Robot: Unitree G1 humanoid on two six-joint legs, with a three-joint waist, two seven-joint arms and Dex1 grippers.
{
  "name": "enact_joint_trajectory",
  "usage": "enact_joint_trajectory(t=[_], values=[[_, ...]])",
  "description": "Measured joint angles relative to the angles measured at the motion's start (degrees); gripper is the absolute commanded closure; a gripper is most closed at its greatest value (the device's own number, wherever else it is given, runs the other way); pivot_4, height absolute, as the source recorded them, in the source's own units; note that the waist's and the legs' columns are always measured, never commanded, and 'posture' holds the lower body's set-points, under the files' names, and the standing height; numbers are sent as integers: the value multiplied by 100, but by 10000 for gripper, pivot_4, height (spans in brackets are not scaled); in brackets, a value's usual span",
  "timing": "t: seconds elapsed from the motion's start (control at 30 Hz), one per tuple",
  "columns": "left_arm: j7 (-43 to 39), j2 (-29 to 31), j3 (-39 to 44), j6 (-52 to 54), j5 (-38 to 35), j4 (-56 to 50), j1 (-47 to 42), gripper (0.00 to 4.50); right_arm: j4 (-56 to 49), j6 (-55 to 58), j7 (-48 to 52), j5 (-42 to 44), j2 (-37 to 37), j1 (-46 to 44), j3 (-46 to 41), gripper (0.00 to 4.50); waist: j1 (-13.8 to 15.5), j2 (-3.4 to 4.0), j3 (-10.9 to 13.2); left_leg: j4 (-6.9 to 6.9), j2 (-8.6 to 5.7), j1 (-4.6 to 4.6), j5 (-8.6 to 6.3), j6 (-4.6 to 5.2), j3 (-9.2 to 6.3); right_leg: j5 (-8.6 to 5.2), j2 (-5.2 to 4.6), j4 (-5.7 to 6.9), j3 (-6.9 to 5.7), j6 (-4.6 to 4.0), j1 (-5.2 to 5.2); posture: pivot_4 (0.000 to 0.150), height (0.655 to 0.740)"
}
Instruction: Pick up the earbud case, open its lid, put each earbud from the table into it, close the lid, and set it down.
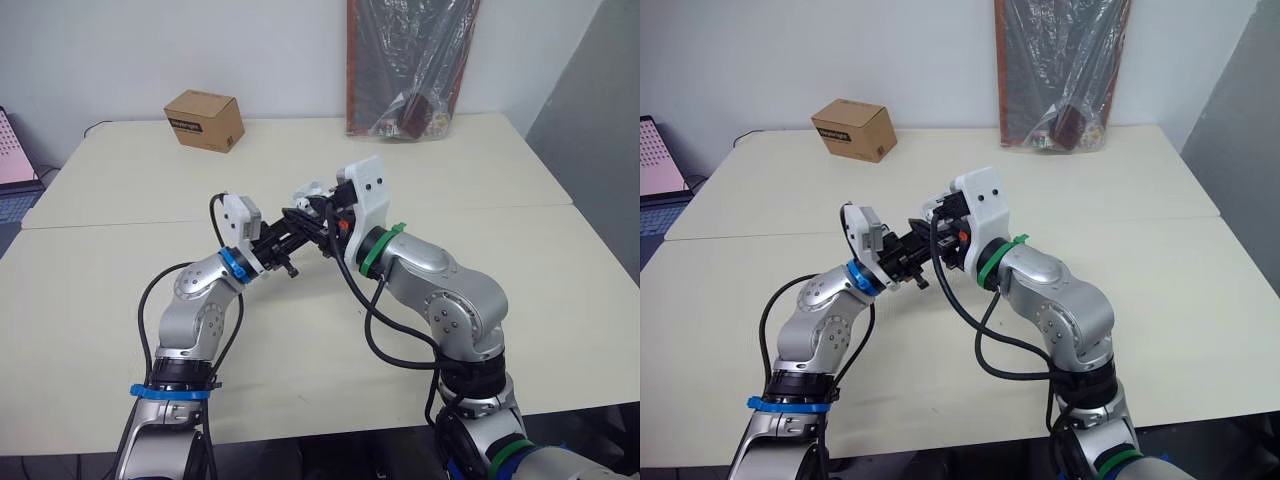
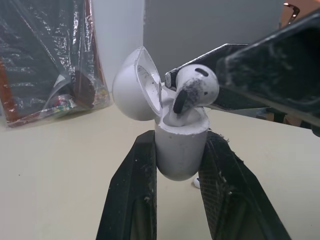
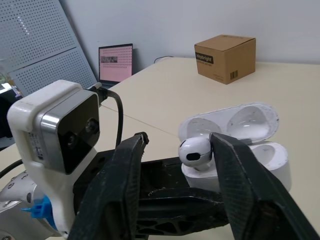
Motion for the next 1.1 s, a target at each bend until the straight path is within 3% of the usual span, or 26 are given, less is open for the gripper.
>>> enact_joint_trajectory(t=[0.3, 0.47, 0.7, 0.9, 1.1], values=[[-82, 4, 6, 0, -8, -92, 1, 37395, -58, -213, 121, 119, -177, 8, -37, 24063, -1, 0, 0, -3, 2, -1, 0, 0, -1, 0, 1, -1, -1, 0, -1, 1500, 7400], [-112, 67, 28, 1, -7, -154, 13, 37395, -456, -227, 606, 794, -411, 85, -301, 24063, -1, 0, 0, -3, 2, -2, 0, 0, -1, 0, 1, -3, -2, 0, -1, 1500, 7400], [-512, 483, 116, 64, -83, 49, 63, 37395, -684, 211, 1369, 1821, -1966, -119, -1116, 24063, 0, 1, 1, -1, 0, -1, 0, 1, 1, -7, 2, -6, -1, 11, 1, 1500, 7400], [-1113, 971, 320, 713, -618, 84, 73, 37395, 442, 252, 1521, 1169, -3408, -125, -857, 24063, -10, -1, 2, -5, 1, -1, -1, 2, 8, -17, 3, -9, 6, 25, -2, 1500, 7400], [-1571, 1345, 337, 1573, -1181, -149, 177, 37395, 1549, -464, 1802, 240, -3813, -27, -51, 24063, -23, -2, 4, -6, 2, -5, -2, 3, 14, -18, 3, -14, 12, 28, -5, 1500, 7400]])
